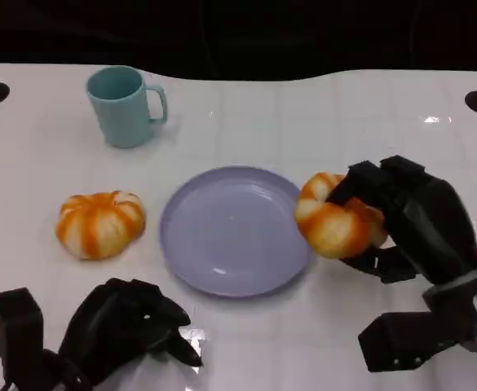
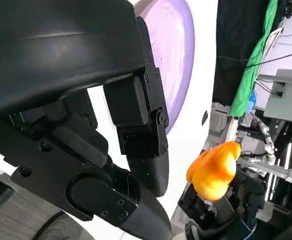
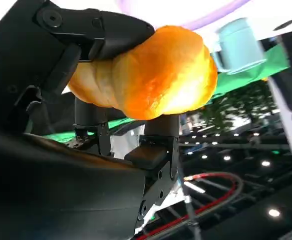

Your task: Grasp the bread from the table and place it into the plate.

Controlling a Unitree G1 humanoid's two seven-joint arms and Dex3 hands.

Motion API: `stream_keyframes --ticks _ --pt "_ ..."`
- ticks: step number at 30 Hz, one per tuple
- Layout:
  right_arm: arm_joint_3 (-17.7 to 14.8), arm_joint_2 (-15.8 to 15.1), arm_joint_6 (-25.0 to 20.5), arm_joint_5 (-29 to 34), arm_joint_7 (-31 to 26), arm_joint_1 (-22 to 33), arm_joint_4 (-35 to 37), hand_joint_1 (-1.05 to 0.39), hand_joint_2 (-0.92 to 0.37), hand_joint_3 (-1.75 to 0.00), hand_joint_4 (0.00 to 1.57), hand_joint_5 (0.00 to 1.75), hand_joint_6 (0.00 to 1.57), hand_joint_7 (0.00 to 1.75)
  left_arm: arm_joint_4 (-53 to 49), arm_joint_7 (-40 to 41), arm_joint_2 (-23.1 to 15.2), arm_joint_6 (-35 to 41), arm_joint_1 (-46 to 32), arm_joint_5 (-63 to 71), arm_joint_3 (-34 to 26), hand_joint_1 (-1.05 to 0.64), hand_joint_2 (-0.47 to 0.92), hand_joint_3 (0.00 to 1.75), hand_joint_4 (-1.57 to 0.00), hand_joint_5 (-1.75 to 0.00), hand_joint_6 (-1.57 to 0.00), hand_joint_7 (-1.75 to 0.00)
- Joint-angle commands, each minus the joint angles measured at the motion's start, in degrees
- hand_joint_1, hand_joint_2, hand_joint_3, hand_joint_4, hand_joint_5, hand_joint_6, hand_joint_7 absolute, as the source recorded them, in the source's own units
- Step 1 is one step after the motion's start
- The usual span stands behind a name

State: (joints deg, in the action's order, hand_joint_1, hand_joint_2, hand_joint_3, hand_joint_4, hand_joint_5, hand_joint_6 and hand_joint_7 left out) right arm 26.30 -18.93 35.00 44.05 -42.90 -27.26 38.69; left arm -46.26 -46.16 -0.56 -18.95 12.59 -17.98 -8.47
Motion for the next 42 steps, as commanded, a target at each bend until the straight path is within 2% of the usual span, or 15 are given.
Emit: stream_keyframes --ticks 1,7,17,20,23,28,29,31,32,34,37,38,40,42 --pt "-0.41 1.54 1.31 -0.71 1.70 -0.53 -1.55 -0.22 -0.29 -1.44 0.99 1.75 0.72 1.75 -0.22 0.02 -0.79 0.69 -0.33 -0.12 -0.15 -1.04 0.70 0.00 -1.57 -0.38 -1.57 -0.20" --pt "0.08 4.67 1.11 -0.41 5.79 -2.48 -1.36 -0.20 -0.29 -1.41 0.99 1.75 0.72 1.73 -0.57 0.19 -0.56 0.09 0.01 0.26 0.16 -1.04 0.70 0.00 -1.57 -0.38 -1.57 -0.21" --pt "3.06 9.81 2.54 0.98 6.90 -8.19 7.89 -0.11 -0.25 -1.42 1.00 1.75 0.76 1.73 -0.76 0.25 -0.32 0.01 0.19 0.15 0.26 -1.03 0.69 0.00 -1.57 -0.38 -1.57 -0.18" --pt "3.97 10.88 2.96 1.13 7.74 -10.03 10.86 -0.09 -0.30 -1.34 0.97 1.75 0.80 1.62 -0.71 0.21 -0.36 -0.35 0.02 0.34 0.38 -1.04 0.70 0.00 -1.57 -0.38 -1.57 -0.19" --pt "4.53 12.17 2.42 1.16 7.64 -11.43 13.17 -0.09 -0.34 -1.28 0.96 1.75 0.78 1.65 -0.19 0.11 -0.25 -0.10 -0.36 0.13 0.41 -1.04 0.70 0.00 -1.57 -0.38 -1.57 -0.19" --pt "5.20 13.91 1.58 1.10 8.49 -14.13 17.19 -0.10 -0.36 -1.30 0.94 1.75 0.75 1.67 0.09 1.25 -0.10 -0.65 -0.55 0.79 0.71 -1.05 0.71 0.01 -1.57 -0.38 -1.57 -0.20" --pt "5.23 14.12 1.53 1.02 8.70 -14.61 17.86 -0.11 -0.36 -1.31 0.92 1.75 0.76 1.62 -0.05 1.18 -0.07 -0.60 -0.46 0.71 0.70 -1.05 0.71 0.01 -1.57 -0.38 -1.57 -0.20" --pt "5.16 14.52 1.58 0.77 8.87 -15.43 19.10 -0.12 -0.34 -1.31 0.92 1.63 0.84 1.34 -0.17 1.25 0.00 -0.45 -0.38 0.63 0.71 -1.05 0.71 0.01 -1.57 -0.38 -1.57 -0.19" --pt "5.09 14.69 1.55 0.60 9.10 -15.75 19.61 -0.15 -0.36 -1.22 0.91 1.52 0.86 1.15 -0.16 1.23 0.04 -0.45 -0.38 0.57 0.70 -1.05 0.71 0.01 -1.57 -0.38 -1.57 -0.19" --pt "5.06 14.80 0.77 0.31 10.63 -16.16 20.04 -0.24 -0.46 -0.97 0.84 1.38 0.83 0.88 -0.20 1.10 0.11 -0.65 -0.36 0.49 0.69 -1.05 0.72 0.01 -1.57 -0.38 -1.57 -0.18" --pt "5.20 14.43 -1.25 0.18 14.41 -16.23 19.21 -0.35 -0.67 -0.59 0.71 1.30 0.72 0.67 -0.67 0.73 0.08 -1.08 -0.17 0.43 0.62 -1.05 0.72 0.01 -1.57 -0.37 -1.57 -0.17" --pt "5.29 14.20 -2.21 0.20 16.27 -16.15 18.55 -0.44 -0.81 -0.37 0.61 1.16 0.64 0.55 -0.83 0.62 0.05 -1.12 -0.12 0.37 0.57 -1.05 0.72 0.01 -1.57 -0.37 -1.57 -0.17" --pt "5.41 13.77 -3.85 0.44 18.72 -15.76 17.12 -0.56 -0.90 -0.26 0.50 0.90 0.54 0.41 -0.88 0.41 0.00 -1.02 -0.13 0.21 0.51 -1.04 0.72 0.00 -1.57 -0.37 -1.57 -0.17" --pt "5.46 13.39 -5.01 0.56 20.08 -15.20 15.81 -0.61 -0.92 -0.24 0.47 0.75 0.51 0.32 -0.59 0.53 -0.02 -0.72 -0.27 0.16 0.52 -1.04 0.72 0.00 -1.57 -0.37 -1.57 -0.17"
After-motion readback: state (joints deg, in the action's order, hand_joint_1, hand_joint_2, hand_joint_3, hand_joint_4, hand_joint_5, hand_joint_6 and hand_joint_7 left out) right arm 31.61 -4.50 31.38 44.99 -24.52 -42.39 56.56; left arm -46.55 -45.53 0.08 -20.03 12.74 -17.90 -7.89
